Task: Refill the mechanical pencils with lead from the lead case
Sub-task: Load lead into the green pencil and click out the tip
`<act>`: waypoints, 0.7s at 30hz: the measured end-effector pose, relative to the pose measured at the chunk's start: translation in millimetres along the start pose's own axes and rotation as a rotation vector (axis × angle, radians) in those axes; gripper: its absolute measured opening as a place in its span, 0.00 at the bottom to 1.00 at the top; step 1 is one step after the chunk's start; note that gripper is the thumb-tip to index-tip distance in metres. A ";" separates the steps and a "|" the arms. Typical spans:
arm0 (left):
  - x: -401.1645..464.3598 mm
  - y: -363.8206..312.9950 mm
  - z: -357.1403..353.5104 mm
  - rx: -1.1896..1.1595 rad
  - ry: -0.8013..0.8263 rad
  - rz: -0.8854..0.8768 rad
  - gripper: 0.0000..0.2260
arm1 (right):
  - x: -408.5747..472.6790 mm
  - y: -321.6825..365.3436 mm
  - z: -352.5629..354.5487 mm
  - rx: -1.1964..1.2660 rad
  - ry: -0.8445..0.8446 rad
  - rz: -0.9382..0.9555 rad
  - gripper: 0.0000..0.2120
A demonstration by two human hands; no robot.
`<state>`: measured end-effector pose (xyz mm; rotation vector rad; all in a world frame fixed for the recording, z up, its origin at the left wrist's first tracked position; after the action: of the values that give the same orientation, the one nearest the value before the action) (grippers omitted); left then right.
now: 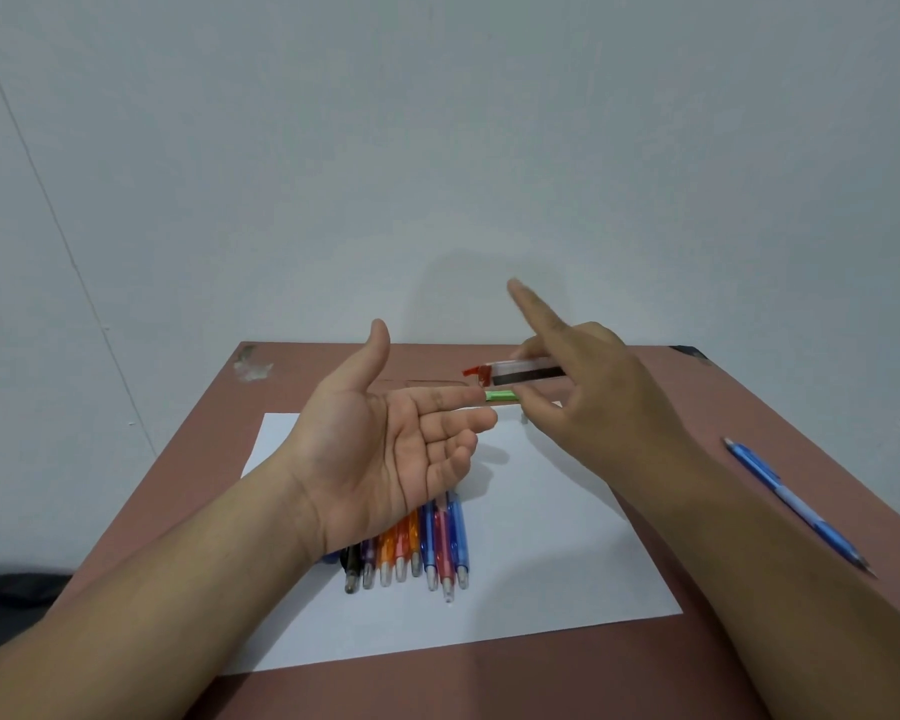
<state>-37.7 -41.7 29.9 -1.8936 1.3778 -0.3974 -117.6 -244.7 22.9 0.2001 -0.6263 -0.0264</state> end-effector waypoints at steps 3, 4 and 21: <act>-0.1 0.0 -0.1 0.001 -0.010 -0.002 0.44 | -0.2 -1.6 -2.4 -0.066 -0.081 0.113 0.25; -0.1 0.0 -0.3 0.001 -0.010 -0.002 0.44 | 0.0 -1.3 -2.6 -0.066 -0.044 0.092 0.28; 3.4 0.3 4.3 0.023 -0.013 -0.012 0.44 | 2.1 4.9 -3.5 -0.072 0.033 0.036 0.41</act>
<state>-33.9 -43.2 26.3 -1.8833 1.3479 -0.4047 -114.0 -239.5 22.3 0.1190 -0.5948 -0.0111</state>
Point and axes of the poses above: each hand's wrist, its own x-axis towards the middle knuckle, its own z-axis out of the back of the hand, y = z × x, the point moved 1 cm from there along x, towards the middle knuckle, and after that the axes turned 6 degrees about y, right-handed, at the moved point
